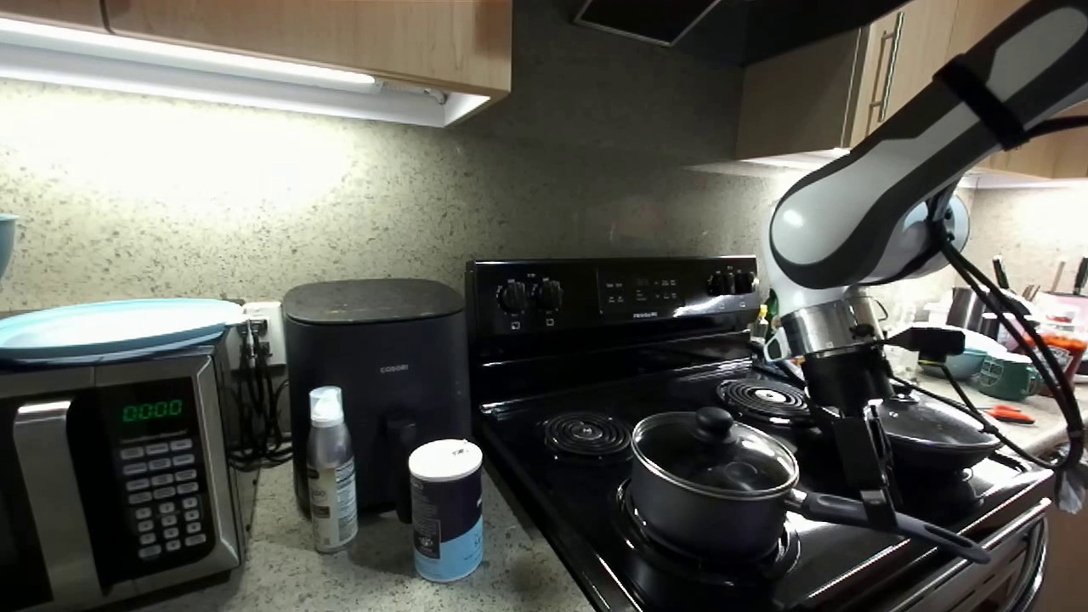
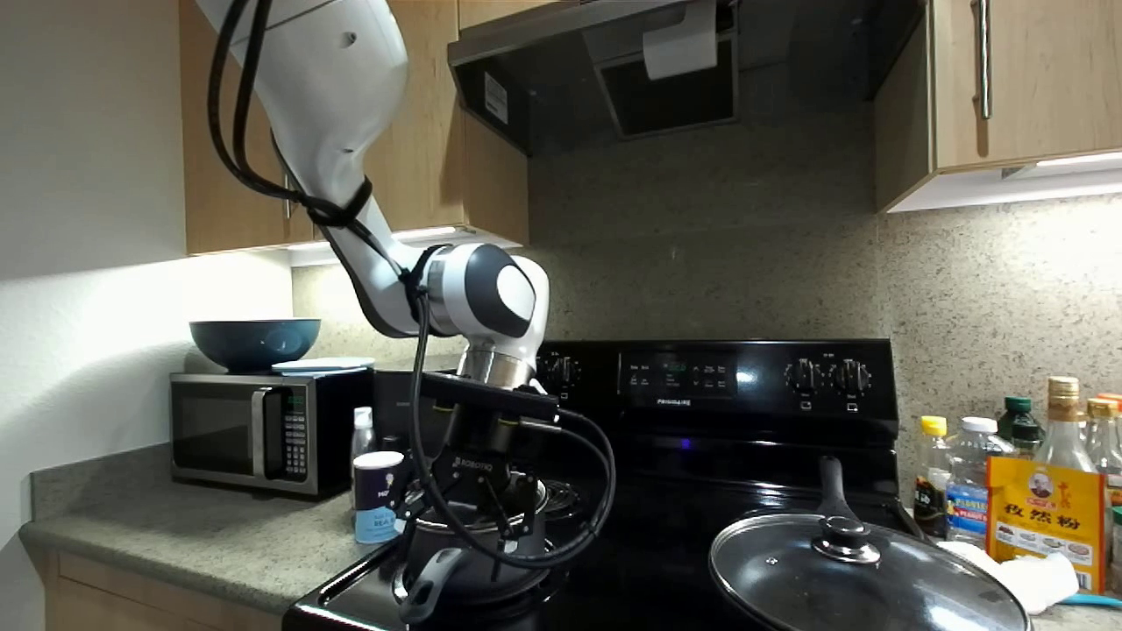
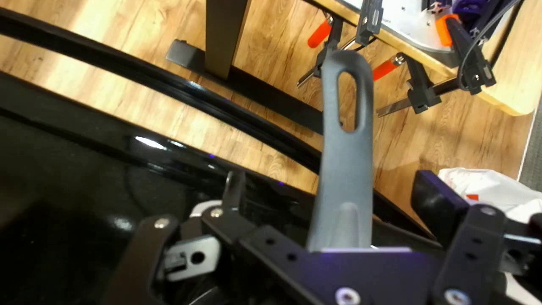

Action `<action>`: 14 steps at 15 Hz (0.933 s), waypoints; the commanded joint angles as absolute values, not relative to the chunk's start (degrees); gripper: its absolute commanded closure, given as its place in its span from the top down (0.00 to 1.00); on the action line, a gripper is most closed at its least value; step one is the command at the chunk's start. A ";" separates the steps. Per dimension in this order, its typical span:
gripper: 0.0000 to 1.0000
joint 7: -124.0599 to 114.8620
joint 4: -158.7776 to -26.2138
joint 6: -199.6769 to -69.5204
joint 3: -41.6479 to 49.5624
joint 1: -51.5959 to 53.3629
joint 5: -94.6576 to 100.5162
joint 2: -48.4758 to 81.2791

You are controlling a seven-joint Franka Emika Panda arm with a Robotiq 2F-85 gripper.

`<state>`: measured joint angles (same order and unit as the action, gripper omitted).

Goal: Move the pot on the front cooker

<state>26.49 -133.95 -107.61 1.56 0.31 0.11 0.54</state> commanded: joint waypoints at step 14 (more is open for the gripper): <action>1.00 26.41 -139.10 -118.75 2.10 0.73 -1.33 -10.41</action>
